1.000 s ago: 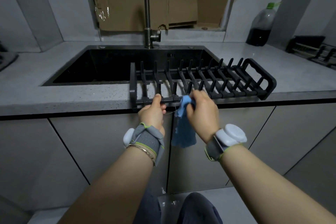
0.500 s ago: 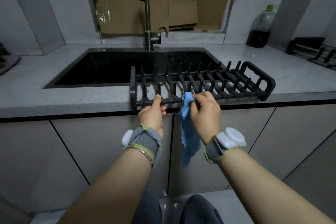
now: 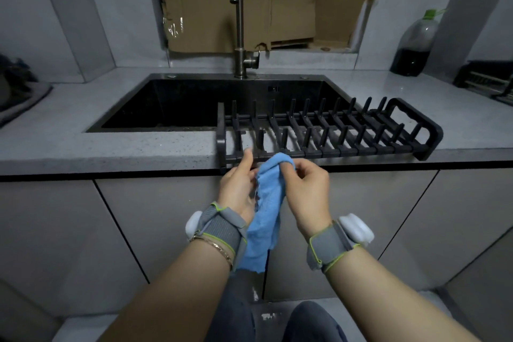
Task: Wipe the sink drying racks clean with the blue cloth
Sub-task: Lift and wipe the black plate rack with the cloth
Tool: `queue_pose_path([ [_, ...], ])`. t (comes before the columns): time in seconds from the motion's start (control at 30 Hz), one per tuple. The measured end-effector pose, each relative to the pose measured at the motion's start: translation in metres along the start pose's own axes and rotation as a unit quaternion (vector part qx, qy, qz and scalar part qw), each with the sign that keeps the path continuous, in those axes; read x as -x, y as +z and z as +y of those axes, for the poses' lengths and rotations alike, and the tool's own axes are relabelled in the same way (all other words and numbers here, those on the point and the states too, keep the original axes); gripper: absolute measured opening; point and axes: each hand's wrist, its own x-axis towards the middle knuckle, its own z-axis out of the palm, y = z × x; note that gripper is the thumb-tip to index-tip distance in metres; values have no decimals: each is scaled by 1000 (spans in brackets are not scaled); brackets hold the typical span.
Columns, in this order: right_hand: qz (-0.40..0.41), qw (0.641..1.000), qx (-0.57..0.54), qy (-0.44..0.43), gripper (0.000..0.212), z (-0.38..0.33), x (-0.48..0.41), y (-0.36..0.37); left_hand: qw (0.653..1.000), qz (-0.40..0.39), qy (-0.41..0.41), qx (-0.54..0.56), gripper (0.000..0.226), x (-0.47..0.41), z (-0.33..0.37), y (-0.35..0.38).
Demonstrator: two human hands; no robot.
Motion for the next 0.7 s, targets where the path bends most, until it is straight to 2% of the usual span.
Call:
queue_pose_path([
  [0.07,-3,1000,6,-11,13,-6,1,5,1000,-21,0,21,36,-1,1,-5],
  [0.17,-2,998,50,-44,11,-14,1,13,998,-43,0,34,52,-6,0,-10],
  [0.37,28,992,119,-28,23,-20,-6,29,999,22,7,35,30,-17,1,-13],
  [0.57,54,995,82,-27,21,-16,-7,27,999,16,9,28,32,-21,0,-14],
  [0.7,31,995,80,-51,15,-16,1,33,1000,1,4,29,42,-20,-3,-17],
])
